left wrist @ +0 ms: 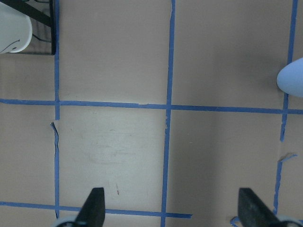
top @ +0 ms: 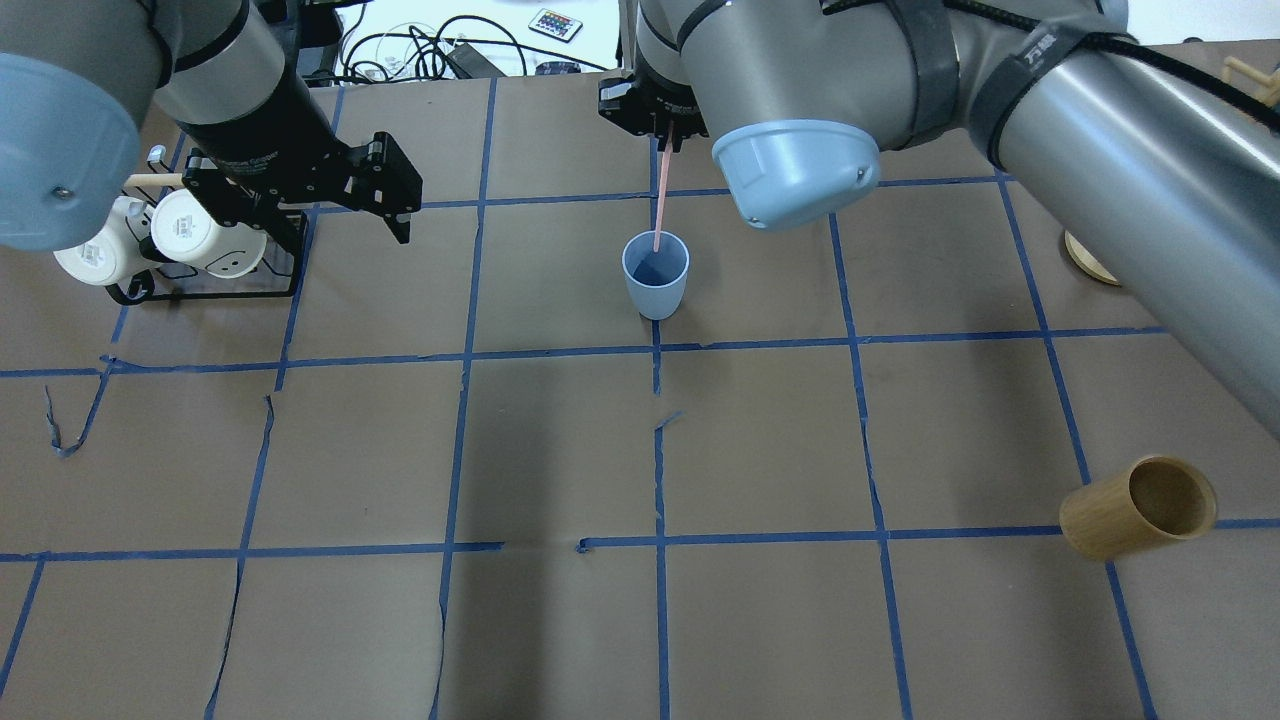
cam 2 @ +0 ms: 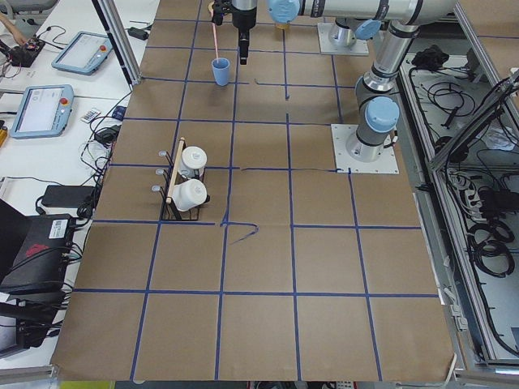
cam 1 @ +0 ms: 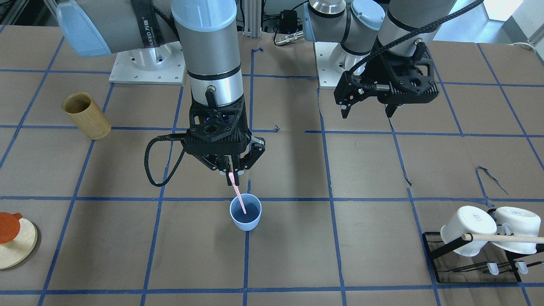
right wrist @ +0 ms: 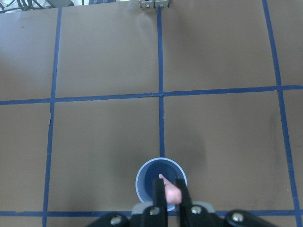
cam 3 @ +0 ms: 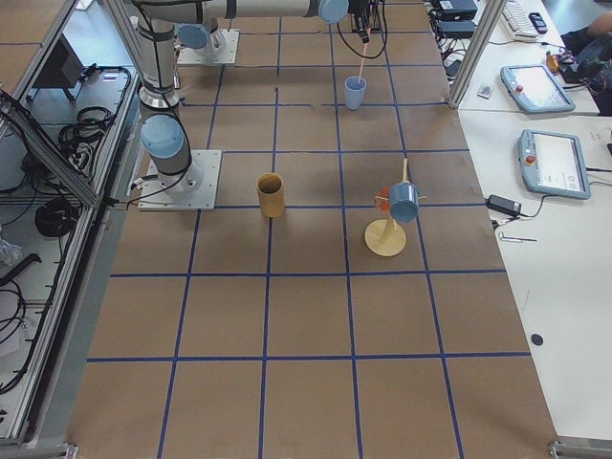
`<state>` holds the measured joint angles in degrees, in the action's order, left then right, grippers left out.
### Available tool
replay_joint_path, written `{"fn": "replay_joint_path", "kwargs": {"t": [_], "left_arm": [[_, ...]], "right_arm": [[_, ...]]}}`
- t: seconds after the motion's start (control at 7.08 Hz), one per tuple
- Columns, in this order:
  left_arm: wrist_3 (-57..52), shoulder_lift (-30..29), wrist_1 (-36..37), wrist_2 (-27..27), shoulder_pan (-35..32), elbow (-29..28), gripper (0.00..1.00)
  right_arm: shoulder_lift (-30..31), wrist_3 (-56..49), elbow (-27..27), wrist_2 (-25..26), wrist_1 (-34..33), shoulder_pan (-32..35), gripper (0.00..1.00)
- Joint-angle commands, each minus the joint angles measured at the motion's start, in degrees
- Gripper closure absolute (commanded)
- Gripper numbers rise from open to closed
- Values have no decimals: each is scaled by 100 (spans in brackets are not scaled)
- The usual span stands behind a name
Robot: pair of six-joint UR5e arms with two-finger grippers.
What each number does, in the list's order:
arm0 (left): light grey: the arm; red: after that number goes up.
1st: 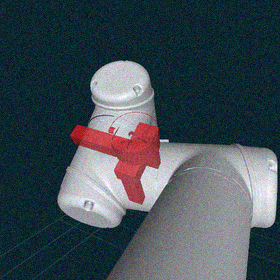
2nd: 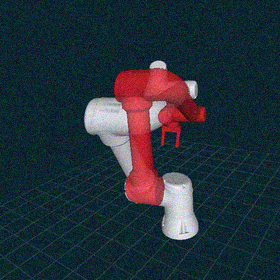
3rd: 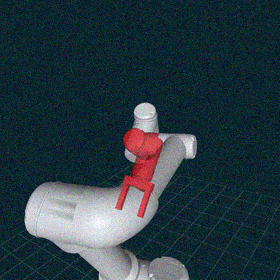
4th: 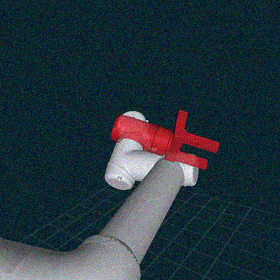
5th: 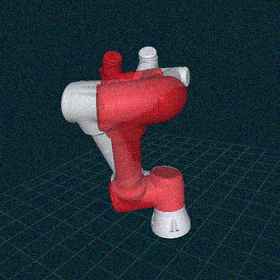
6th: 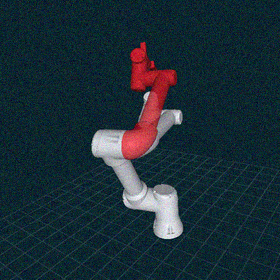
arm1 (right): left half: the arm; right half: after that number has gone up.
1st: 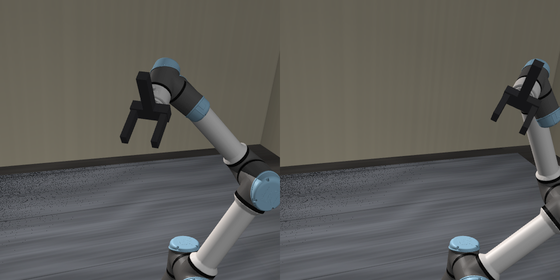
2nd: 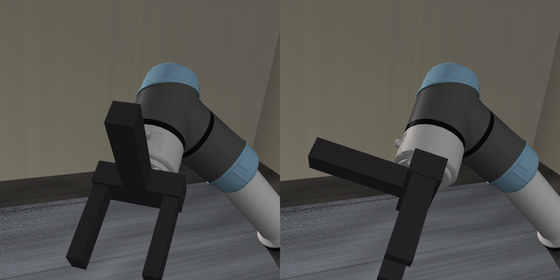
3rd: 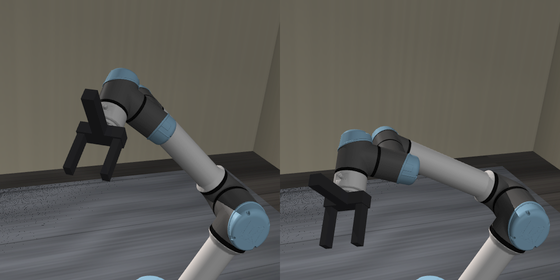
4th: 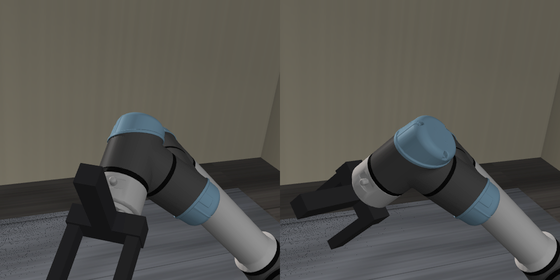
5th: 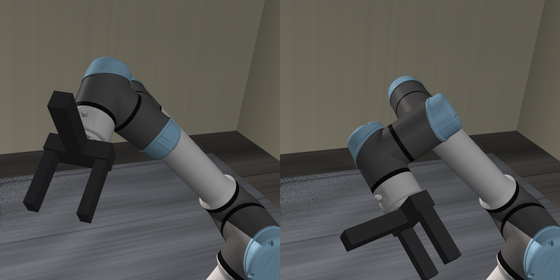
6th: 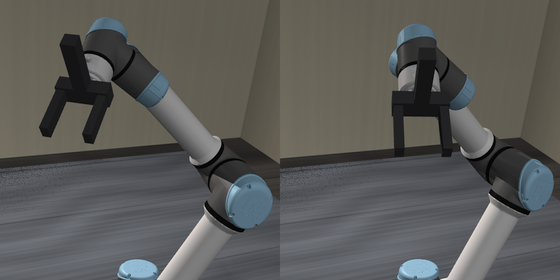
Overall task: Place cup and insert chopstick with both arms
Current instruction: 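Lower the chopstick into the blue cup and open the right gripper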
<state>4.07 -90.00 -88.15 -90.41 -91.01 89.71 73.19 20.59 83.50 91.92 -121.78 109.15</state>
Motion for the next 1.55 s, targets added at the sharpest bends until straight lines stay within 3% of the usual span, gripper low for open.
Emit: {"fn": "replay_joint_path", "kwargs": {"t": [0.0, 0.14, 0.28, 0.71, 1.13, 1.41], "left_arm": [[-3, -8, -45, 14, 13, -15, 0], [-3, 9, -53, 5, 4, 29, 0], [-3, 0, -53, 5, 4, 38, 0], [-3, 9, -54, 14, 13, 73, 0], [-3, 9, -53, 32, 4, 73, 0], [-3, 0, -53, 32, 13, 82, 0]], "right_arm": [[11, 7, 105, -8, -4, 1, 99], [3, 24, 105, -8, -4, 1, 88], [-41, -80, 70, 1, -99, -7, 1], [213, -90, -26, 18, 397, -130, 0], [529, -1105, -509, -17, 2451, -945, 0], [670, -2148, -493, -104, 3446, -1393, 0]]}}
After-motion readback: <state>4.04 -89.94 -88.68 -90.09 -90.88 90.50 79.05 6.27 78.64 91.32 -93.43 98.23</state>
